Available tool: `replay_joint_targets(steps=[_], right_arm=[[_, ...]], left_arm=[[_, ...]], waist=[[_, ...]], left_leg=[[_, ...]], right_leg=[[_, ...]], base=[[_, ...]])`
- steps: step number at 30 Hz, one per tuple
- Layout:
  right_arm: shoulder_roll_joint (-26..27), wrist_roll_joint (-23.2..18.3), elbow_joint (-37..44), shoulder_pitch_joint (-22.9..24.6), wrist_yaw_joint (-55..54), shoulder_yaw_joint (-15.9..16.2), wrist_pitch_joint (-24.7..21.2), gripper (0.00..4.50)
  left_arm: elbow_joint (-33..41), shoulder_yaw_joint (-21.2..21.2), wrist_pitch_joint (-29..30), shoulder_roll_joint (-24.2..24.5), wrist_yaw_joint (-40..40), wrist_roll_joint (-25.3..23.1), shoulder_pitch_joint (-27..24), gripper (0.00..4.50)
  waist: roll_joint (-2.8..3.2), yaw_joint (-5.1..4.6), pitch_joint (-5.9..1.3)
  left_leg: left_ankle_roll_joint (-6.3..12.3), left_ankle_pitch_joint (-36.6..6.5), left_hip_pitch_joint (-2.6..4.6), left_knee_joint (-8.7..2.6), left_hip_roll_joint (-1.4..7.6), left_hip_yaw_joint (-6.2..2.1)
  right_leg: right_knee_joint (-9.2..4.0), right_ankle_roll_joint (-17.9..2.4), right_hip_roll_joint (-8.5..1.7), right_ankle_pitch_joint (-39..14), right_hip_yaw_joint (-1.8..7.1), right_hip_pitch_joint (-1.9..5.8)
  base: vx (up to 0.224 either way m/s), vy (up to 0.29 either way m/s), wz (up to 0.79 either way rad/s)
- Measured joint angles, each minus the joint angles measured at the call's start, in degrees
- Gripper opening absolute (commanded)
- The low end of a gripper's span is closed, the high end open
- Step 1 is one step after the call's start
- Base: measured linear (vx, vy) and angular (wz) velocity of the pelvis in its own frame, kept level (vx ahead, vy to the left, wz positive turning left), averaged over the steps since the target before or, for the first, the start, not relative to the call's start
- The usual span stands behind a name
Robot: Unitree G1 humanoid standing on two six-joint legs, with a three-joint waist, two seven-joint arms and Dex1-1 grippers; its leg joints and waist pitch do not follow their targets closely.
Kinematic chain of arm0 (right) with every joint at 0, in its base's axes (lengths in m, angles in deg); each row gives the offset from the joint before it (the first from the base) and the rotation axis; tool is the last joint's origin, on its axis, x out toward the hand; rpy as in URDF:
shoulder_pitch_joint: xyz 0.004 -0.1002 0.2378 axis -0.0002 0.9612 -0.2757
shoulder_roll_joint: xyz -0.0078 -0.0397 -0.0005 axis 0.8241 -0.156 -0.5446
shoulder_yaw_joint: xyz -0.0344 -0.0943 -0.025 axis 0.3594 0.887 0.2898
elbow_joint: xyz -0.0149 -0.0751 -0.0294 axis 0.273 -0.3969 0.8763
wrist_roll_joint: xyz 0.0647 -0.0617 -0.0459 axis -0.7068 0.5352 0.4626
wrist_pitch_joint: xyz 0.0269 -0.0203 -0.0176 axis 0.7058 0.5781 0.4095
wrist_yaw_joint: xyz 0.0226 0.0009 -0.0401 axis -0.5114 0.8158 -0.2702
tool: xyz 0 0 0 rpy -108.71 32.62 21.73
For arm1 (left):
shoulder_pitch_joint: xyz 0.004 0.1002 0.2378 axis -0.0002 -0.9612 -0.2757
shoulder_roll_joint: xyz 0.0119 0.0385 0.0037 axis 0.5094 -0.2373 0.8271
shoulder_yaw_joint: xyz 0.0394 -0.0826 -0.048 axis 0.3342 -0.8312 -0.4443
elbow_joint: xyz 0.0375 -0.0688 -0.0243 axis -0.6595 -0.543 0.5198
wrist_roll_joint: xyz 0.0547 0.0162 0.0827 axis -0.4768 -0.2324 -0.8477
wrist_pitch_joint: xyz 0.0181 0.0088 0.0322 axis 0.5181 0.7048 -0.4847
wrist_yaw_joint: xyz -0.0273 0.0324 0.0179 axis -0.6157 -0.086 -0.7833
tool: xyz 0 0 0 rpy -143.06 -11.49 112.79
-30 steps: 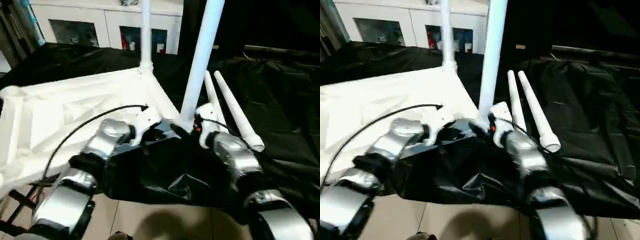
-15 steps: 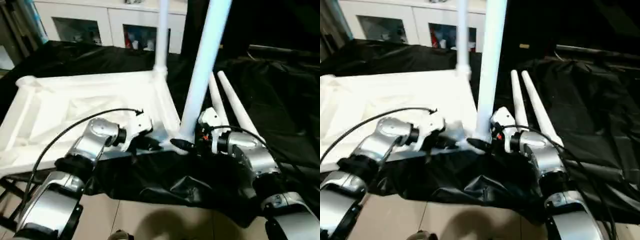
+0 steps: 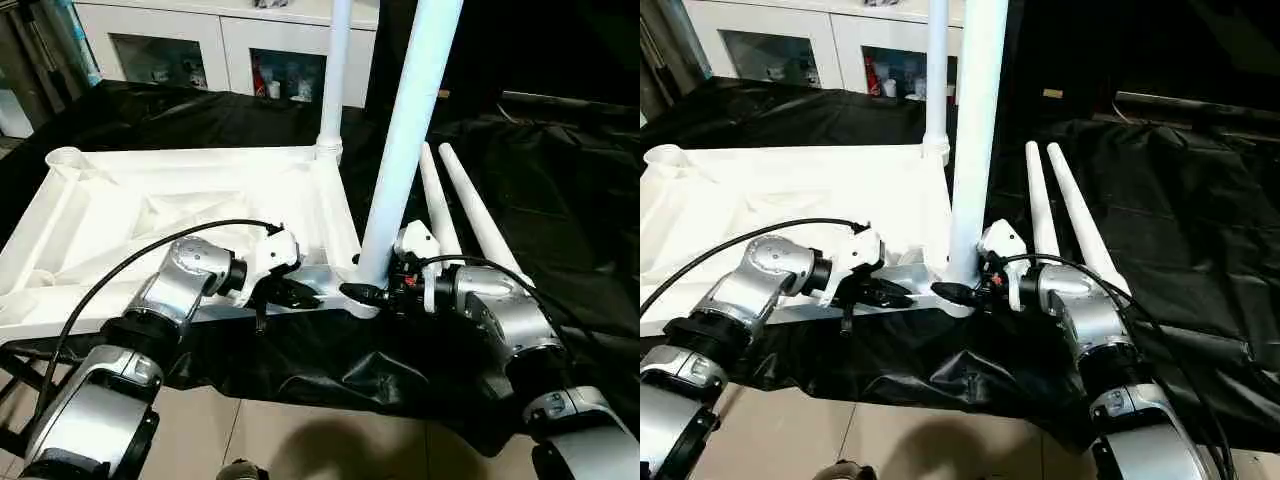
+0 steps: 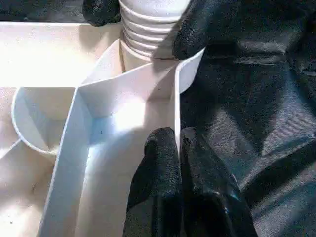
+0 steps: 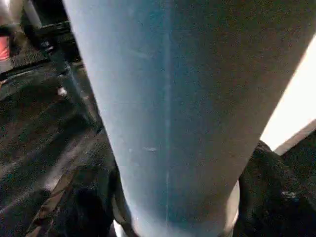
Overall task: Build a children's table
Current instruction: Rotate leg to tighten
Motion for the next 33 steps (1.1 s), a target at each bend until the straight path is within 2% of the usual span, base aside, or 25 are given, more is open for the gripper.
replay_joint_targets(steps=[1,5,8,14,15,20,22,24,27,33], right_arm=[[0.52,0.06,-0.42,-0.05,-1.78,-0.37,-0.21,2.68],[6.32,1.75,-6.91,-3.75,-21.14,-4.86,-0.51,2.67],[9.50,2.07,-9.90,-5.93,-31.93,-6.75,-1.11,2.67],[12.24,2.31,-13.44,-8.38,-41.53,-8.36,-0.19,2.67],[12.51,2.56,-14.23,-8.77,-42.20,-8.57,0.43,3.01],[13.04,2.55,-15.28,-8.95,-40.91,-9.39,1.70,3.64],[12.67,2.50,-15.18,-8.94,-38.24,-9.19,1.64,3.64],[11.09,2.83,-14.60,-8.49,-34.64,-7.51,1.55,3.92],[8.55,4.14,-13.42,-7.31,-27.88,-3.93,2.23,3.92],[4.06,3.98,-8.56,-4.35,-15.71,-1.53,2.71,3.92]], left_arm=[[-0.26,-0.11,0.10,-0.47,1.44,-0.33,0.13,0.00],[-5.40,-1.35,2.44,-5.36,13.74,-2.02,3.27,0.00],[-7.10,-1.85,4.84,-8.65,20.02,-2.70,4.70,0.00],[-8.63,-2.09,5.70,-11.40,25.24,-3.13,5.78,0.00],[-8.96,-2.09,5.69,-11.58,25.53,-3.14,5.99,0.00],[-8.91,-2.09,5.24,-11.27,25.47,-3.25,5.91,0.00],[-8.22,-2.09,4.87,-10.46,24.39,-3.23,5.41,0.00],[-7.16,-2.09,4.64,-9.76,22.77,-3.17,4.75,0.00],[-5.65,-2.08,2.99,-7.76,18.37,-2.90,3.58,0.00],[-3.55,-1.67,1.33,-5.28,11.65,-2.10,2.30,0.00]], waist=[[0.00,-0.05,0.00],[0.00,-0.77,0.00],[0.01,-1.20,-0.01],[0.03,-1.50,-0.02],[0.03,-1.52,-0.02],[0.02,-1.73,-0.02],[0.02,-1.83,-0.02],[0.02,-1.90,-0.02],[0.04,-1.84,-0.03],[0.09,-1.38,-0.01]], left_leg=[[0.00,0.00,0.02,0.02,-0.01,0.00],[-0.02,0.01,0.11,0.03,-0.03,-0.01],[-0.02,0.01,0.14,0.03,-0.07,-0.03],[-0.01,0.00,0.13,0.03,-0.10,-0.04],[-0.01,0.00,0.13,0.03,-0.11,-0.04],[-0.01,0.00,0.13,0.02,-0.10,-0.04],[-0.01,0.00,0.13,0.00,-0.09,-0.05],[-0.01,0.00,0.14,-0.04,-0.08,-0.05],[-0.01,0.00,0.14,-0.20,-0.06,-0.05],[-0.01,0.01,0.04,-0.25,-0.04,-0.01]], right_leg=[[0.02,0.00,-0.01,0.00,0.01,0.00],[0.03,0.16,-0.02,-0.09,0.02,-0.01],[0.02,0.18,-0.04,-0.10,0.03,0.05],[-0.01,0.17,-0.05,-0.09,0.04,0.12],[-0.02,0.17,-0.05,-0.09,0.04,0.12],[-0.02,0.15,-0.05,-0.07,0.02,0.13],[-0.02,0.15,-0.05,-0.07,0.01,0.11],[-0.01,0.11,-0.04,-0.05,0.00,0.10],[0.00,-0.09,-0.03,0.07,-0.03,0.05],[-0.07,-0.02,-0.01,0.02,-0.02,-0.01]], base=[[0.000,0.000,0.00],[0.000,0.000,0.00],[0.000,0.000,0.00],[0.000,0.000,0.00],[0.000,0.000,0.00],[0.000,0.000,0.00],[0.000,0.000,0.00],[0.000,0.000,0.00],[0.000,0.000,0.00],[0.000,0.000,0.00]])
